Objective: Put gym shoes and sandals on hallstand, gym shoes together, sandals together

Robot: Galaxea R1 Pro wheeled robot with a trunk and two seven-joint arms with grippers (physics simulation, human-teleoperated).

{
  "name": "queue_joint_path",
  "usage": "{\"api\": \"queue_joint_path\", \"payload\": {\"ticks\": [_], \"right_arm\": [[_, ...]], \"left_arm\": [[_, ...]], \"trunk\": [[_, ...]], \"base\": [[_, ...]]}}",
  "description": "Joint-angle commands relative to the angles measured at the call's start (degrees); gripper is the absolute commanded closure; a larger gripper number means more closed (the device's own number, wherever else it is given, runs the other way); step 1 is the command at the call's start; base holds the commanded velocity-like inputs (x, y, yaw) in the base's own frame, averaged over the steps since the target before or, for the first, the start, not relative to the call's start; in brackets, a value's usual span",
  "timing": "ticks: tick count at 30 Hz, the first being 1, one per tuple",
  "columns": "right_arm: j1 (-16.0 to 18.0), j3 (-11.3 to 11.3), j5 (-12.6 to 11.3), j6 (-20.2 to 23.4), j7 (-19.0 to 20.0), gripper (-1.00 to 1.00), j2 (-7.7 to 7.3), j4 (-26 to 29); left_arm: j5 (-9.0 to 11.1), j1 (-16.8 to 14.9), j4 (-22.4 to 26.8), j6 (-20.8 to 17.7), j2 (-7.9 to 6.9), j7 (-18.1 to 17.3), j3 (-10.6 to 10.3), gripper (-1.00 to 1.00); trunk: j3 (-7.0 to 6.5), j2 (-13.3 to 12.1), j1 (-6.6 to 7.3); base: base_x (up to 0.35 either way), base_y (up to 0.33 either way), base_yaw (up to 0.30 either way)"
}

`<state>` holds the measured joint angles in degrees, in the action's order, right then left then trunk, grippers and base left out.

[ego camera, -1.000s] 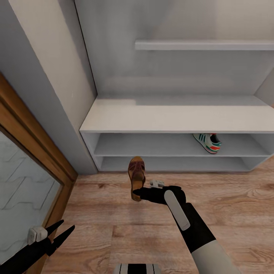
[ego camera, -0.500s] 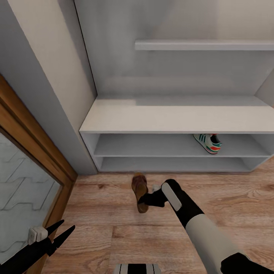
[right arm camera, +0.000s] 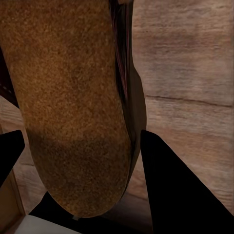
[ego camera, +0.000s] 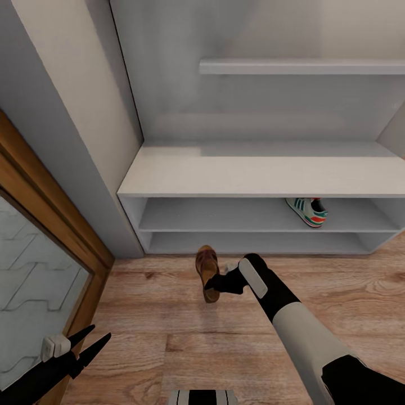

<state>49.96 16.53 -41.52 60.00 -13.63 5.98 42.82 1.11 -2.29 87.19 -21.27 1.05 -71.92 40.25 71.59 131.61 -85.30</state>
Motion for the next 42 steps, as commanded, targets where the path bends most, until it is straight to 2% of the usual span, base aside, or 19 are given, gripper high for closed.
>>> {"api": "queue_joint_path", "payload": {"ticks": [1,20,23,28,42], "right_arm": [[0.1,0.0,-0.1,0.0,-0.1,1.00,0.00,0.0],[0.1,0.0,-0.2,0.0,-0.1,1.00,-0.05,0.2],[0.1,0.0,-0.2,0.0,-0.1,1.00,-0.06,1.8],[0.1,0.0,-0.2,0.0,-0.1,1.00,-0.04,7.8],[0.1,0.0,-0.1,0.0,0.0,1.00,0.00,11.4]], "left_arm": [[0.0,0.0,0.0,0.0,0.00,0.0,0.0,-1.00],[-0.1,0.0,0.0,0.0,0.00,0.0,0.0,-1.00],[-0.1,0.0,0.0,0.0,0.00,0.0,0.0,-1.00],[-0.1,0.0,0.0,0.0,0.00,0.0,0.0,-1.00],[-0.1,0.0,0.0,0.0,0.00,0.0,0.0,-1.00]], "trunk": [[0.00,0.0,0.00],[0.00,0.0,0.00],[0.00,0.0,0.00],[0.00,0.0,0.00],[0.00,0.0,0.00]], "base": [[0.000,0.000,0.000],[-0.116,0.006,0.000],[-0.004,0.000,0.000],[-0.001,0.000,0.000],[0.000,0.000,0.000]]}}
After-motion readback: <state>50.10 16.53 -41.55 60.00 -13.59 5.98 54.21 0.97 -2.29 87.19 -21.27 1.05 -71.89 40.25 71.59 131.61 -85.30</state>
